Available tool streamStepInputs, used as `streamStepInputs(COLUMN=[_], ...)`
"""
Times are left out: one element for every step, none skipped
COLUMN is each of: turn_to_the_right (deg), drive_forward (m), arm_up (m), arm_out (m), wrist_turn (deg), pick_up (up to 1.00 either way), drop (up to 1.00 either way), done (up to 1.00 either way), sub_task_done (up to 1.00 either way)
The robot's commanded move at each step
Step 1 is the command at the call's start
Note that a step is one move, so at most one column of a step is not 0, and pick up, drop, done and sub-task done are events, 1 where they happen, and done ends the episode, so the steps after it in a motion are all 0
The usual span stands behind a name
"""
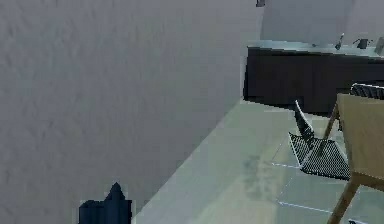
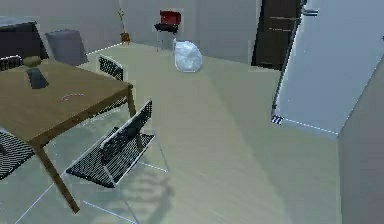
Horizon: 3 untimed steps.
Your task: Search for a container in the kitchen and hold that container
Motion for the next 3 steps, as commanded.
streamStepInputs(turn_to_the_right=[6.0, 0.0, 3.0], drive_forward=[0.00, 1.00, 0.00], arm_up=[0.00, 0.00, 0.00], arm_out=[0.00, 0.00, 0.00], wrist_turn=[0.0, 0.0, 0.0], pick_up=[0.00, 0.00, 0.00], drop=[0.00, 0.00, 0.00], done=[0.00, 0.00, 0.00], sub_task_done=[0.00, 0.00, 0.00])
